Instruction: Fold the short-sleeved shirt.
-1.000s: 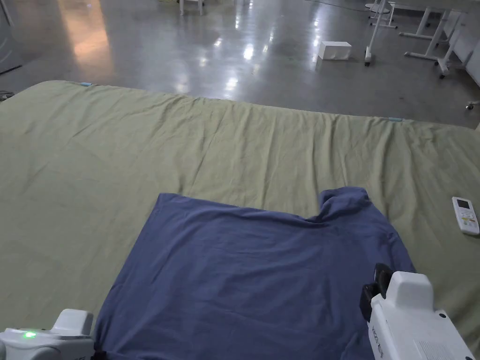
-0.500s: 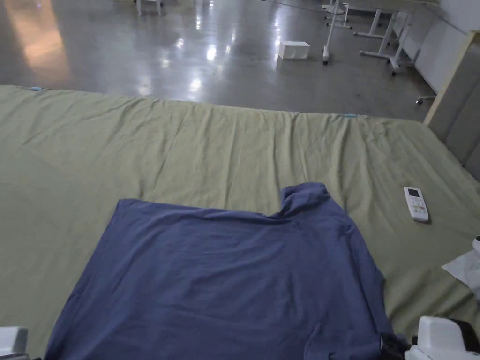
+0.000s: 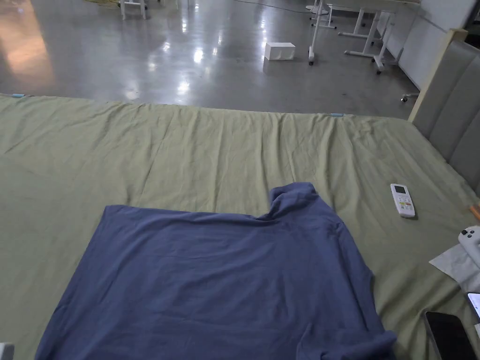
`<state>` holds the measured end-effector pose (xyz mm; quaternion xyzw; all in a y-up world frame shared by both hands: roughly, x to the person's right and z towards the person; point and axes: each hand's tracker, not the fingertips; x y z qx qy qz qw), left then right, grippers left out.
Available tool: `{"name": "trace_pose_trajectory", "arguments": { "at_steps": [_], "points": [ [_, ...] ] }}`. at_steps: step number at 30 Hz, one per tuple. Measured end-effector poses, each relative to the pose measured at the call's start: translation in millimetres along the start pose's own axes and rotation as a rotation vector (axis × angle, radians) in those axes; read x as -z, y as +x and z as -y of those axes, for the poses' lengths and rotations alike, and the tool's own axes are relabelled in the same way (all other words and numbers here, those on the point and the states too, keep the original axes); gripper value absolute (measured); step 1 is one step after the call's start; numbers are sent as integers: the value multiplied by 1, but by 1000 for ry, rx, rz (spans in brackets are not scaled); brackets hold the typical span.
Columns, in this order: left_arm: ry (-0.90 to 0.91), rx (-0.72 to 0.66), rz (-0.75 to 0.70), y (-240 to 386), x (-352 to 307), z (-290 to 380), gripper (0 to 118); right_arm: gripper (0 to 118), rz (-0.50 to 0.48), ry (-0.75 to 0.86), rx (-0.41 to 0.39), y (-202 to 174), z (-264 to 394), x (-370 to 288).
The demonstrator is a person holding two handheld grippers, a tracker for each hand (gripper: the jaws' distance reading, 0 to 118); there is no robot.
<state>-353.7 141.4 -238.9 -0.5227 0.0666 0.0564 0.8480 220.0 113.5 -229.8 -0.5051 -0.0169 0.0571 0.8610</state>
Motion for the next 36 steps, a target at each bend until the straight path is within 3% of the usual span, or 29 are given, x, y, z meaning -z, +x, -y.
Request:
{"name": "trace_pose_trajectory", "arguments": {
  "at_steps": [2,5,10,17,24,36],
  "points": [
    [1,-1,1,0,0,0,6,11,-18,6,-9,-2,-2,-1],
    [0,-3,6,-2,1,1,6,8,-1,-1,-20,-4,-3,-3],
    [27,-22,27,-7,-5,2,6,7,19,1,-46,-2,-7,-17],
    [152,-9,38,-4,-20,-15,6,7,-20,95,72,11,-29,-38],
    [247,-3,39,-1,-21,-42,6,7,-13,171,79,14,-80,-41],
    [279,-7,-8,23,25,-146,6,7,9,186,131,7,-180,29]
  ]
}}
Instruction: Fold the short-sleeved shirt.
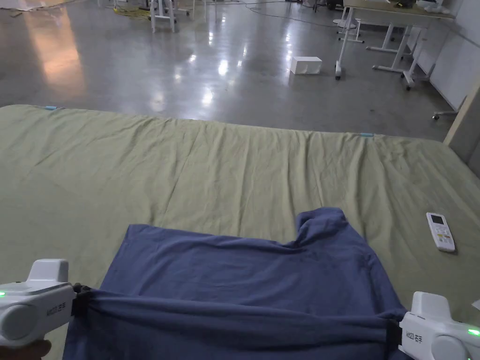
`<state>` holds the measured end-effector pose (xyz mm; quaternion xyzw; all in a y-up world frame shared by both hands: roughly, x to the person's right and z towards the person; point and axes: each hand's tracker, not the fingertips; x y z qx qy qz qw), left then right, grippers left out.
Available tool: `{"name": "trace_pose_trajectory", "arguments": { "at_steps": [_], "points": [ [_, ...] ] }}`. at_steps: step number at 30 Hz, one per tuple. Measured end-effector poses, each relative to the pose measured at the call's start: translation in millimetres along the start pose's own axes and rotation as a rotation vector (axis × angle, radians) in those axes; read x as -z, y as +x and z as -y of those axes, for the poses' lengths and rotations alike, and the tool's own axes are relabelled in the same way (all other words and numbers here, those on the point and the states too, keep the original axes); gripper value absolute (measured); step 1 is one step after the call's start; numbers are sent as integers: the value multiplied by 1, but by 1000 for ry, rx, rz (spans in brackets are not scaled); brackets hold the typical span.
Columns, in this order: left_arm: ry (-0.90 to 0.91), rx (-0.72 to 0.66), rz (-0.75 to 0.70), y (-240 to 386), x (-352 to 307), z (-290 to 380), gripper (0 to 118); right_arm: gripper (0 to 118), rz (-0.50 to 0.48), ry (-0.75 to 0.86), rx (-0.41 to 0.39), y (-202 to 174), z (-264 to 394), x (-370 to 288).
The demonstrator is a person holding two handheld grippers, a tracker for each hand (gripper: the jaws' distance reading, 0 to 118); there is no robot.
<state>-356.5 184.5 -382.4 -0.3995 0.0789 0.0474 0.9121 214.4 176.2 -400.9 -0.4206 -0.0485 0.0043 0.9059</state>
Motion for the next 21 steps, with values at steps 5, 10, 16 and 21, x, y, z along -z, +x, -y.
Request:
{"name": "trace_pose_trajectory", "arguments": {
  "at_steps": [5,10,16,21],
  "points": [
    [-19,12,-16,9,35,-17,6,8,35,-53,-19,-9,-15,40],
    [-70,52,12,16,32,-13,6,8,61,-100,-43,-10,-10,63],
    [-108,67,2,29,74,-19,13,34,75,-77,-45,-10,-4,55],
    [-83,58,-16,19,63,-16,67,76,29,72,-39,-10,-4,24]
  ]
}}
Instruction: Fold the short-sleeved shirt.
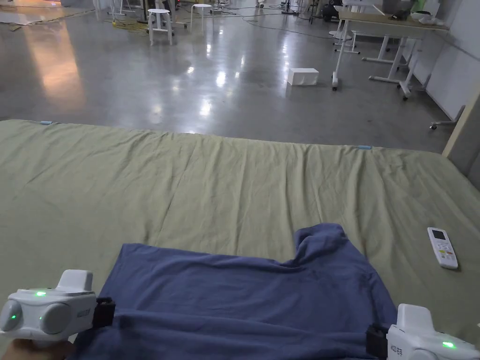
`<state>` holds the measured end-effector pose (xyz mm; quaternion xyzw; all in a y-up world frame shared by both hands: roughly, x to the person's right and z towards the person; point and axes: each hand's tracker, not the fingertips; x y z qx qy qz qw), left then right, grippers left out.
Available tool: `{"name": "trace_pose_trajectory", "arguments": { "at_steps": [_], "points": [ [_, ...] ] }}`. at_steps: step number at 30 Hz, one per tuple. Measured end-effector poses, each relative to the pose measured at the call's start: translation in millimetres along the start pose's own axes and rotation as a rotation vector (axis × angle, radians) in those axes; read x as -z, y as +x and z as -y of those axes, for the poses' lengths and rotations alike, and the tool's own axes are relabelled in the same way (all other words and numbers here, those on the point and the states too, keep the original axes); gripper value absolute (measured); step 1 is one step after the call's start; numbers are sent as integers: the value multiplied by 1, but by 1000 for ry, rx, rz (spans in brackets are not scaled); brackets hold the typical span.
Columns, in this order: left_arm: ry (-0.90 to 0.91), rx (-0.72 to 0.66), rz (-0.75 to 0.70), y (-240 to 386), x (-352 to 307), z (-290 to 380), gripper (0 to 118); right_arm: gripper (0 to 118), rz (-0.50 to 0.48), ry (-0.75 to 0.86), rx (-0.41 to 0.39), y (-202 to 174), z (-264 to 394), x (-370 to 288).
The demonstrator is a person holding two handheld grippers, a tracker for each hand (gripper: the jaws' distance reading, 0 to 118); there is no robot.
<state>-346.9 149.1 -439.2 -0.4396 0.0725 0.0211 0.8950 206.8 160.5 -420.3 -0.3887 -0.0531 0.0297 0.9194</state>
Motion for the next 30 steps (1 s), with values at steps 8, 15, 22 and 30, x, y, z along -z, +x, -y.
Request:
{"name": "trace_pose_trajectory", "arguments": {
  "at_steps": [8,15,22,30],
  "points": [
    [313,58,21,25,-73,7,67,85,-22,359,-5,-29,-6,-77],
    [593,75,24,56,-141,22,29,21,-32,641,-39,-67,-6,-139],
    [653,66,14,41,-148,27,2,0,-15,747,-73,-85,3,-174],
    [549,37,0,58,-175,56,0,0,13,717,-79,-84,11,-173]
  ]
}}
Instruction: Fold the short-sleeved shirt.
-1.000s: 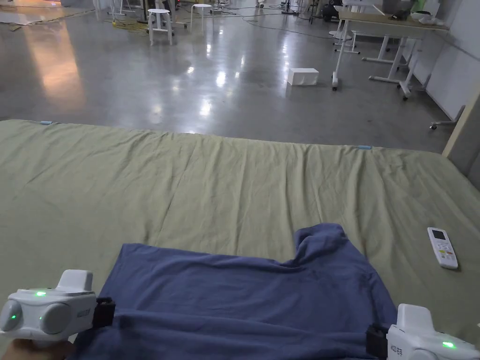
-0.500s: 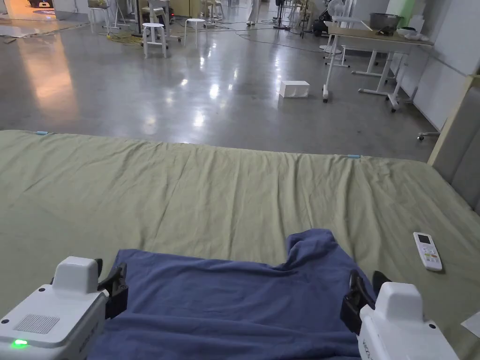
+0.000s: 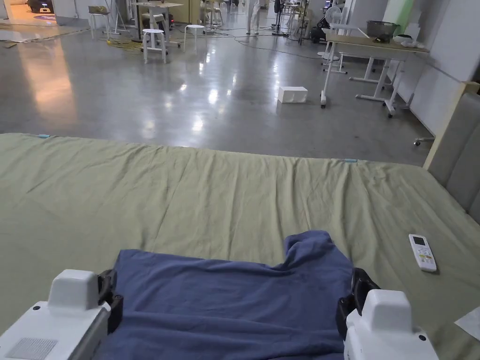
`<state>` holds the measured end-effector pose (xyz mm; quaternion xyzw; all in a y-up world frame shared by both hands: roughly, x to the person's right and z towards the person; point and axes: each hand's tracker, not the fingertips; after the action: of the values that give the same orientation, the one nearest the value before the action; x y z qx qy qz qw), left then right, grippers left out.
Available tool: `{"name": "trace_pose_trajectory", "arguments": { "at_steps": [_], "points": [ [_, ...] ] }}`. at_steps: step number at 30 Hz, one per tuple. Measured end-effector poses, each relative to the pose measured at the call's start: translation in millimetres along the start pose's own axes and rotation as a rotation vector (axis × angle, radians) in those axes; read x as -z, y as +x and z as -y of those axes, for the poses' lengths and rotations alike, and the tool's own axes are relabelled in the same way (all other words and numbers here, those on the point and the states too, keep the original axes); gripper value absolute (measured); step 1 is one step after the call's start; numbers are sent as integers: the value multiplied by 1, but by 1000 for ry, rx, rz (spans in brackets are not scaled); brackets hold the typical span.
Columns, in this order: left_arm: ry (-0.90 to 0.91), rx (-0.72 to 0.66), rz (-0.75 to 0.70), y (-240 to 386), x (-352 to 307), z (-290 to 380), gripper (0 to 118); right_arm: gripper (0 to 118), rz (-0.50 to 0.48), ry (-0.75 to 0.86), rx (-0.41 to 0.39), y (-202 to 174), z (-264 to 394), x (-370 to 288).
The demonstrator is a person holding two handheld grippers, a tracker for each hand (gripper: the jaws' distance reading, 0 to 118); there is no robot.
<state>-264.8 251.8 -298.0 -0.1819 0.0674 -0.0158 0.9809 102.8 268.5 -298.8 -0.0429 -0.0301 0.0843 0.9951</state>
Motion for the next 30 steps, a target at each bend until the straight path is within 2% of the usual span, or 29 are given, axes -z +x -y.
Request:
{"name": "trace_pose_trajectory", "arguments": {
  "at_steps": [7,8,10,12,13,18,22,24,26,28,30],
  "points": [
    [-398,-129,-38,-71,43,59,1,0,5,-102,3,9,25,7],
    [-427,-132,-59,-77,48,68,6,0,5,-109,-10,9,28,8],
    [-490,-142,-75,-76,52,73,25,0,3,-133,-15,10,35,9],
    [-549,-166,-76,-79,61,81,53,0,1,-152,-22,8,38,8],
    [-569,-188,-65,-83,68,83,60,0,0,-160,-25,8,41,8],
    [-611,-237,-56,-85,98,93,67,0,-8,-203,-30,8,51,9],
    [-692,-146,-55,-77,120,108,67,0,0,-237,-34,12,59,10],
    [-670,-110,-75,-69,118,105,64,0,7,-256,-34,15,64,10],
    [-667,-47,-87,-67,123,110,53,0,25,-279,-25,19,69,11],
    [-645,31,-45,-60,123,112,35,0,34,-302,6,24,73,11],
    [-643,24,-31,-64,131,122,15,0,40,-323,18,28,77,12]
  ]
}}
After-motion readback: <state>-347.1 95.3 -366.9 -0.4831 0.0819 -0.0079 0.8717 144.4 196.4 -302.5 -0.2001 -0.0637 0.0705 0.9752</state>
